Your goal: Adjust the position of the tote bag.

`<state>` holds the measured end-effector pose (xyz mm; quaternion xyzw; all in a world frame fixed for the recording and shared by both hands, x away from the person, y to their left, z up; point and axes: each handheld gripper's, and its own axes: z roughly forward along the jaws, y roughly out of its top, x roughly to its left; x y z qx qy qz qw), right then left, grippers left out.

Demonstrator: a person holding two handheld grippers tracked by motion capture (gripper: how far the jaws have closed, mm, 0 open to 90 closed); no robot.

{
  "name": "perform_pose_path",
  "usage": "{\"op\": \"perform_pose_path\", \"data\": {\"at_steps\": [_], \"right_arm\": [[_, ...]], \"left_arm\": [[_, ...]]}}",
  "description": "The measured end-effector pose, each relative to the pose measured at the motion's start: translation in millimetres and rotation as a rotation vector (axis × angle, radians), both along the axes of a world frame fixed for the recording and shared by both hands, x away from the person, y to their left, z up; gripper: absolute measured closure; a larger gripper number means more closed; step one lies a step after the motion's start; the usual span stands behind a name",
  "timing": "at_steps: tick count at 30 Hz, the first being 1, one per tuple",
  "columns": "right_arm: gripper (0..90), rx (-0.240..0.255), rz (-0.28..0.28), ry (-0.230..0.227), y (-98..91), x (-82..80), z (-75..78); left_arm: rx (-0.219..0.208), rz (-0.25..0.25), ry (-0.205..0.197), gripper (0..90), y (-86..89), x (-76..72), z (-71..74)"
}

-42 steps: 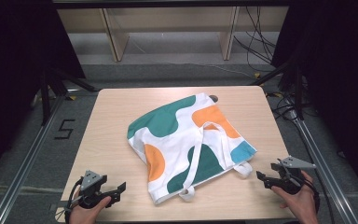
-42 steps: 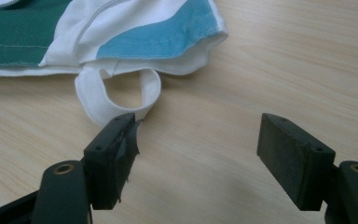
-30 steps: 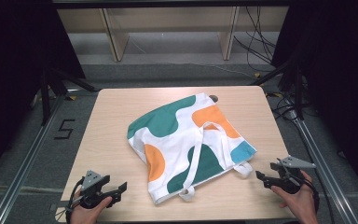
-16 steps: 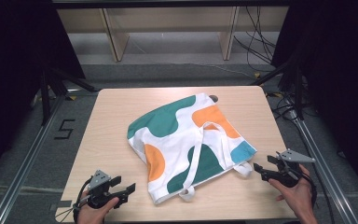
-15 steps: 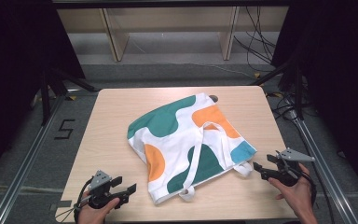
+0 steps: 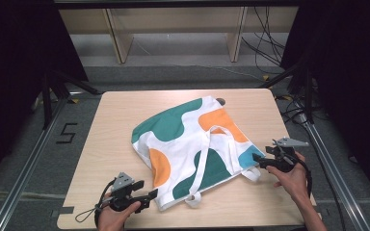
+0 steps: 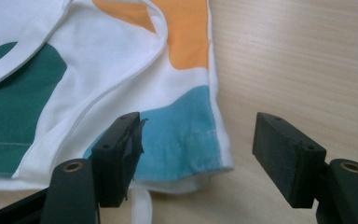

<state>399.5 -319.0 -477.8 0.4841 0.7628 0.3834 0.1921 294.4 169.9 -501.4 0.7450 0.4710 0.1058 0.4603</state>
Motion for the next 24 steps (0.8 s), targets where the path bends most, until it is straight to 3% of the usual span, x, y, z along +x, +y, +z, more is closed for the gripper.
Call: {"op": "perform_pose_path", "data": {"at_steps": [2,3,5,7,9,10,15,17,18,19,20,21,24], "right_arm": [[34.6,0.014,-0.023,0.024,3.2,0.0,-0.3],[34.3,-0.015,0.012,0.021,2.4,4.5,-0.8],[34.4,-0.021,0.023,0.037,4.8,8.9,-1.1],[34.4,-0.029,0.023,0.034,6.6,11.8,-1.1],[35.1,-0.04,0.035,0.042,7.8,16.2,-2.7],[39.2,-0.028,0.048,0.065,9.2,20.6,-5.0],[43.9,-0.024,0.067,0.091,9.7,26.9,-10.4],[50.3,-0.014,0.042,0.143,10.3,27.0,-11.6],[53.9,-0.023,0.072,0.111,7.8,29.7,-14.2],[63.4,-0.013,0.054,0.139,7.5,27.5,-12.1],[63.4,-0.013,0.054,0.139,7.5,27.5,-12.1],[73.5,-0.009,0.077,0.121,5.5,28.2,-11.5],[75.9,-0.009,0.104,0.12,5.2,25.9,-9.7]], "left_arm": [[0.049,-0.005,-0.01,29.7,-7.7,7.5,-2.6],[0.048,0.006,0.001,28.4,-10.6,11.4,-4.0],[0.086,0.012,0.005,27.8,-12.4,19.1,-5.4],[0.088,0.019,0.014,29.1,-14.3,27.4,-7.7],[0.06,0.034,0.01,34.3,-18.4,34.8,-11.1],[0.088,0.019,0.02,40.7,-17.5,37.5,-10.6],[0.099,0.014,0.013,53.9,-15.2,44.7,-10.6],[0.072,0.021,-0.009,65.8,-15.7,45.6,-10.0],[0.083,0.012,-0.016,71.3,-15.0,45.7,-8.6],[0.111,-0.01,-0.02,77.2,-13.2,45.8,-7.8],[0.097,0.005,-0.028,77.2,-15.5,45.6,-8.6],[0.135,-0.026,-0.02,81.8,-13.0,46.4,-7.4],[0.134,-0.026,-0.031,83.9,-10.7,48.9,-6.1]]}}
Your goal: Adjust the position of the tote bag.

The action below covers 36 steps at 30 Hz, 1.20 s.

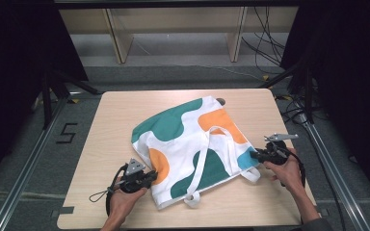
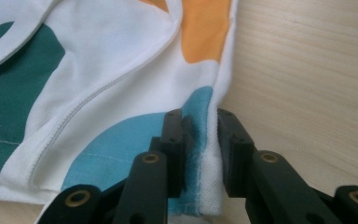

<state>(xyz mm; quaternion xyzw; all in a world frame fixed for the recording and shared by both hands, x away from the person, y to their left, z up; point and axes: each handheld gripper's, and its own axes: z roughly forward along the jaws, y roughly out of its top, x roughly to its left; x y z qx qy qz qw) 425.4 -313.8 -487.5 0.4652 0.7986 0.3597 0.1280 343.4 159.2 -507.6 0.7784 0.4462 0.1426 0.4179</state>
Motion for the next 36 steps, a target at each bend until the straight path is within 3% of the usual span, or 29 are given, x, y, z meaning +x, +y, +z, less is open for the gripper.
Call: {"op": "perform_pose_path", "data": {"at_steps": [2,3,4,7,9,12,13,14,15,22,23,24,25,26,27,28,30,31,32,33,34,35,36], "right_arm": [[77.0,-0.027,0.028,-0.025,2.0,-1.8,-0.9],[77.2,-0.055,0.012,-0.027,2.9,-4.8,1.0],[77.4,-0.067,0.054,-0.038,5.2,-11.2,2.5],[77.5,-0.07,0.073,-0.025,8.1,-23.5,4.5],[77.6,-0.057,0.093,-0.039,11.2,-37.1,4.1],[77.6,-0.048,0.123,-0.035,19.0,-54.1,5.7],[77.6,-0.023,0.124,-0.023,24.0,-60.3,6.5],[77.6,-0.061,0.143,-0.041,24.1,-63.0,6.0],[77.6,-0.086,0.133,-0.045,25.2,-66.3,6.4],[77.5,-0.099,0.185,-0.065,35.1,-85.5,4.3],[77.4,-0.072,0.193,-0.051,37.2,-88.3,4.5],[77.2,-0.09,0.195,-0.063,36.8,-88.3,3.6],[76.9,-0.066,0.191,-0.047,39.2,-90.7,3.9],[75.9,-0.049,0.18,-0.052,40.7,-91.9,3.5],[72.3,-0.026,0.169,-0.013,41.5,-94.3,5.2],[68.8,-0.031,0.187,-0.028,39.8,-93.2,5.7],[58.6,-0.033,0.164,-0.054,36.7,-96.6,9.9],[52.3,-0.045,0.166,-0.063,34.4,-98.9,12.1],[49.0,-0.059,0.153,-0.069,32.2,-102.4,14.6],[46.9,-0.034,0.159,-0.084,31.6,-105.3,15.6],[44.3,-0.049,0.172,-0.115,29.2,-106.5,16.7],[42.4,-0.042,0.159,-0.086,29.6,-111.8,17.9],[41.6,-0.059,0.184,-0.111,26.4,-111.9,17.5]], "left_arm": [[-0.002,0.005,-0.006,84.5,3.0,2.3,-0.1],[0.006,-0.001,0.0,84.6,5.5,3.0,0.6],[0.021,-0.011,-0.011,84.8,7.8,3.9,1.2],[0.055,-0.011,-0.024,85.1,14.6,8.3,3.0],[0.026,0.01,-0.01,85.2,20.3,11.8,1.6],[0.031,0.007,-0.007,85.1,27.8,17.6,1.6],[0.042,-0.001,-0.012,85.1,30.1,19.3,1.7],[0.028,0.015,-0.013,85.1,29.8,20.0,1.3],[0.043,0.005,-0.01,85.1,32.0,20.8,2.1],[0.041,0.022,-0.02,82.1,40.4,23.2,2.8],[0.051,0.022,-0.02,80.2,40.5,22.5,4.1],[0.047,0.03,-0.028,77.7,39.8,21.4,4.3],[0.068,0.027,-0.026,73.3,41.8,19.8,6.4],[0.06,0.04,-0.027,66.8,43.5,17.9,7.4],[0.032,0.068,-0.021,58.6,44.5,15.2,8.3],[0.024,0.078,-0.022,55.9,46.8,12.2,9.9],[0.021,0.088,-0.026,50.2,52.6,4.2,14.2],[-0.006,0.106,-0.026,45.9,53.7,-1.0,16.0],[-0.001,0.098,-0.025,43.8,56.9,-6.2,18.2],[-0.006,0.094,-0.022,42.4,58.5,-12.3,19.8],[-0.013,0.089,-0.024,40.2,59.2,-18.5,20.7],[-0.024,0.091,-0.027,38.4,59.1,-24.9,20.5],[-0.018,0.081,-0.021,37.5,60.0,-31.0,20.3]]}}
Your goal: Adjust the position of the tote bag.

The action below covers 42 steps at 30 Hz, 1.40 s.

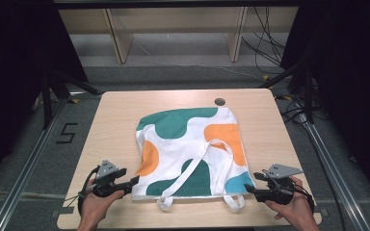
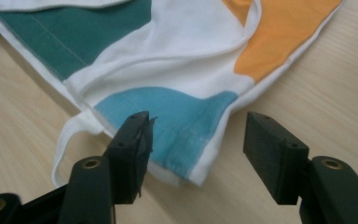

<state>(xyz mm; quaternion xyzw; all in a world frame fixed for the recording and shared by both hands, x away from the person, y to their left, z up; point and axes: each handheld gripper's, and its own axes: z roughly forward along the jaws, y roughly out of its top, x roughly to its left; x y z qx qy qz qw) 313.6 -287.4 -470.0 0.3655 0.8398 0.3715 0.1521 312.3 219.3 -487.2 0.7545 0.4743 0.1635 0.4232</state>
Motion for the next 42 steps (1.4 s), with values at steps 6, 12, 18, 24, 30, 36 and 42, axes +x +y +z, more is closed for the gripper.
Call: {"op": "perform_pose_path", "data": {"at_steps": [6,12,18,24,30,36,42], "right_arm": [[39.8,-0.074,0.048,0.031,-0.5,-2.6,-8.2],[40.2,-0.156,0.063,0.028,4.3,-2.9,-16.0],[40.7,-0.182,0.039,0.027,2.3,-0.5,-14.1],[42.4,-0.152,0.023,-0.066,7.0,-0.1,-6.6],[59.5,-0.198,0.1,-0.166,23.5,7.7,-2.0],[78.0,-0.063,0.043,-0.159,15.9,10.3,7.8],[79.5,0.003,0.011,-0.164,7.7,15.3,11.1]], "left_arm": [[0.055,-0.072,0.024,33.0,-1.5,-20.9,-2.6],[0.059,-0.072,0.018,32.0,-1.4,-22.6,-4.5],[0.059,-0.069,0.032,31.7,0.4,-27.4,-5.6],[0.064,-0.073,0.022,31.8,4.1,-31.6,-5.6],[0.08,-0.087,0.023,31.9,6.5,-33.5,-4.9],[0.062,-0.078,0.029,32.0,2.9,-34.8,-5.1],[0.058,-0.127,0.03,31.8,0.8,-36.6,-5.3]]}}
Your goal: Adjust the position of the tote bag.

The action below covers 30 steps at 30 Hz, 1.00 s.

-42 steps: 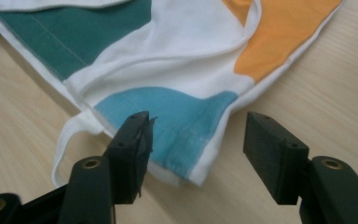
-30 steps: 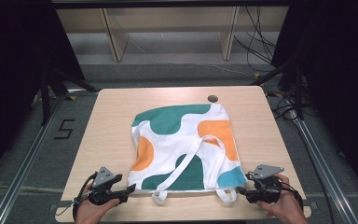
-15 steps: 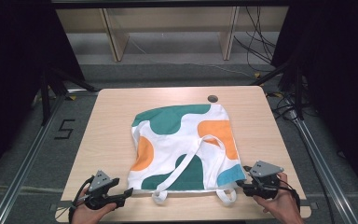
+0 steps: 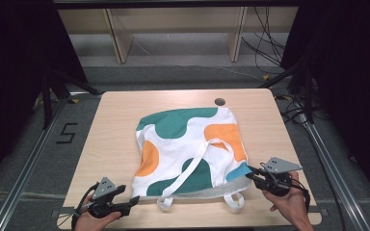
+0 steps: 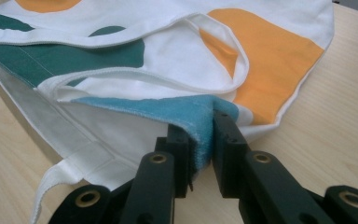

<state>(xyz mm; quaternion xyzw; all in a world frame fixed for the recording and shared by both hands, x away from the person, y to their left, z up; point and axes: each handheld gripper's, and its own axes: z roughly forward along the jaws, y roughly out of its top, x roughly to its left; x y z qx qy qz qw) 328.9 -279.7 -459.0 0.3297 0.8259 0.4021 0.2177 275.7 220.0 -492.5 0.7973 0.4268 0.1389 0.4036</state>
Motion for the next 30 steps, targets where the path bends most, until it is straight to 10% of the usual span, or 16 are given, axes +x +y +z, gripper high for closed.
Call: {"op": "perform_pose_path", "data": {"at_steps": [15,22,30], "right_arm": [[79.0,0.039,0.022,0.026,5.5,1.1,-0.2],[78.6,0.038,-0.001,0.034,5.7,-0.3,0.2],[78.3,0.05,-0.001,0.051,8.7,-2.5,-0.5]], "left_arm": [[0.139,0.024,0.024,31.1,-10.8,6.0,-8.0],[0.241,0.041,-0.038,35.6,-25.3,15.4,-8.2],[0.176,0.043,-0.053,49.8,-25.2,27.8,-8.5]]}}
